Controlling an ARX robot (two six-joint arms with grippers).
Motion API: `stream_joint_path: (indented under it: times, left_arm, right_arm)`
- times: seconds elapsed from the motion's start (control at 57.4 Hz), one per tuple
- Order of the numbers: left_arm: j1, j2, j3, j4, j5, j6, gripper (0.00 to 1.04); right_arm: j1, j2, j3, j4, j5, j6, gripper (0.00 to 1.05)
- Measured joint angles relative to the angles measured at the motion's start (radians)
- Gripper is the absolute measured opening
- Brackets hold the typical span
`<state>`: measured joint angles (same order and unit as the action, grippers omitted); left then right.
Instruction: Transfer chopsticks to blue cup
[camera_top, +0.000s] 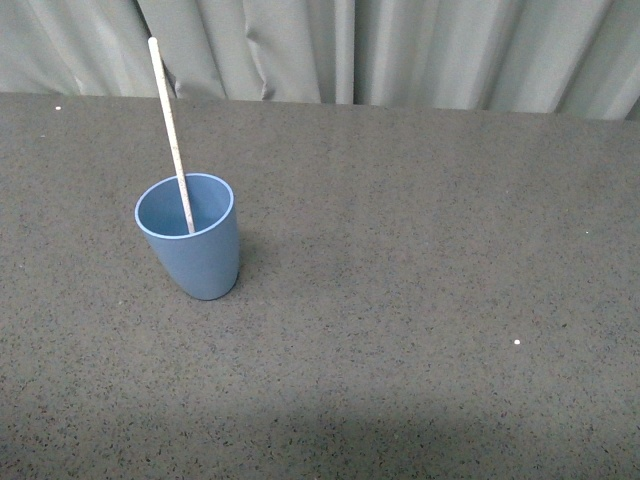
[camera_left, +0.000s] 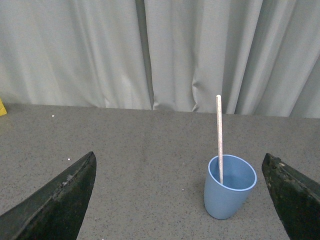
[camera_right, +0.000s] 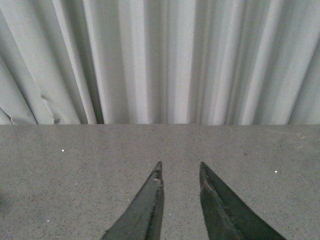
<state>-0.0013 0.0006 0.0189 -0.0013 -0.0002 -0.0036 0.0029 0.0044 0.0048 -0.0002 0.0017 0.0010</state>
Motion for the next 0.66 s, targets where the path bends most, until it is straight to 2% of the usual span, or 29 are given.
stream_joint_path:
  times: [0.174, 0.418, 0.662]
  left_arm:
    - [0.000, 0.000, 0.000, 0.000, 0.000, 0.000, 0.98]
    - [0.000, 0.000, 0.000, 0.000, 0.000, 0.000, 0.98]
    - [0.000, 0.000, 0.000, 0.000, 0.000, 0.000, 0.98]
  right_arm:
    - [0.000, 0.000, 0.000, 0.000, 0.000, 0.000, 0.59]
    - [0.000, 0.000, 0.000, 0.000, 0.000, 0.001, 0.97]
    - [0.000, 0.000, 0.000, 0.000, 0.000, 0.000, 0.95]
